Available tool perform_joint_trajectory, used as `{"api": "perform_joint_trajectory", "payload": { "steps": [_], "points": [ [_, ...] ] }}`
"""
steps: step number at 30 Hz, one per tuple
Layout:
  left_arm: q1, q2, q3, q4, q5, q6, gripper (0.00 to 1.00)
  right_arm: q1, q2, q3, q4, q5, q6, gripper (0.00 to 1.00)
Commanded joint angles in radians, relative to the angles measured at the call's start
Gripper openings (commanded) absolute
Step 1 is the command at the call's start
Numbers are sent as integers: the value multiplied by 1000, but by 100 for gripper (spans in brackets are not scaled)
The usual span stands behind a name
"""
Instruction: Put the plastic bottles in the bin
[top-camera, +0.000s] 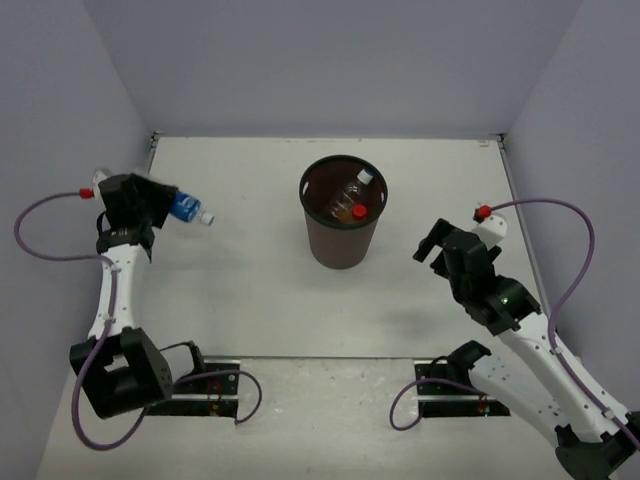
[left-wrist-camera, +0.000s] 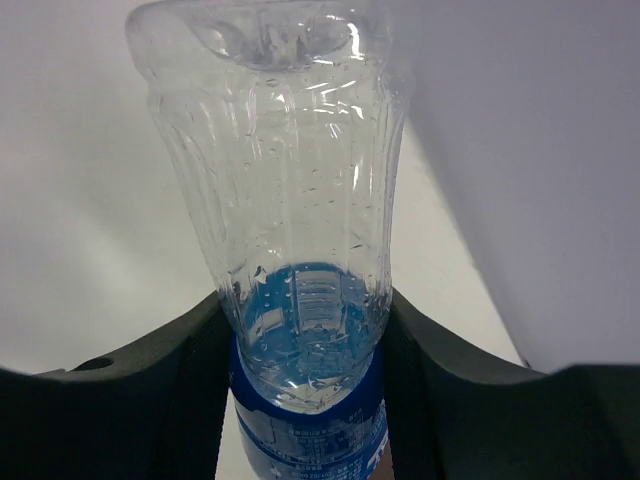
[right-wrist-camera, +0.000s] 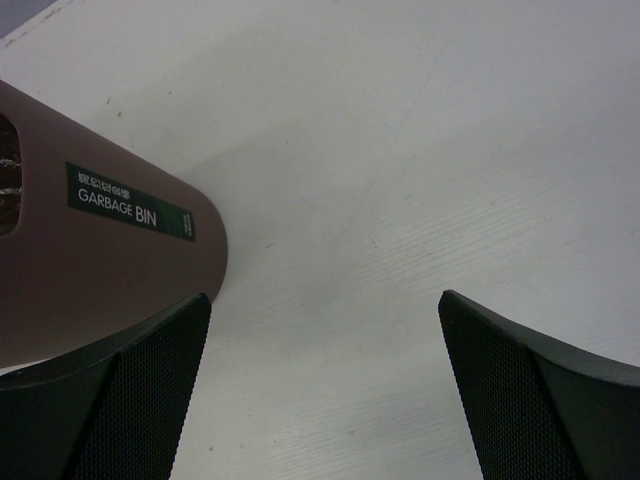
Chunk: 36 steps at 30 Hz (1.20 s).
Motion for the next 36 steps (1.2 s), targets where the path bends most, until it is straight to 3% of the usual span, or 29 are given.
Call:
{"api": "perform_joint_trajectory", "payload": {
  "steps": [1,6,11,16,18,22,26,28,32,36],
  "points": [
    [-224,-163,143,400,165,226,17,-3,-37,0,-9,25,7,99],
    [-500,-171,234,554,103,452,14,-5,-60,-62,18,-4,0,99],
    [-741,27,456,465,88,646,14,-5,-71,-49,0,-14,-13,99],
    [-1001,188,577,392,-219,943,14,-3,-112,-66,0,-2,-34,99],
    [-1040,256,592,370,-247,1044,15,-3,-136,-86,0,9,-37,99],
    [-1059,315,568,371,-342,1078,15,-3,-159,-112,-1,17,-32,99],
    [-1062,325,508,376,-328,1098,17,-4,-157,-116,1,9,-34,99],
    [-1063,318,479,385,-343,1097,22,-3,-152,-116,-3,12,-30,99],
    [-1066,321,406,408,-398,1099,41,-3,-148,-119,-6,12,-23,99],
    [-1066,337,377,406,-395,1092,51,-4,-146,-119,-6,29,-21,99]
  ]
}}
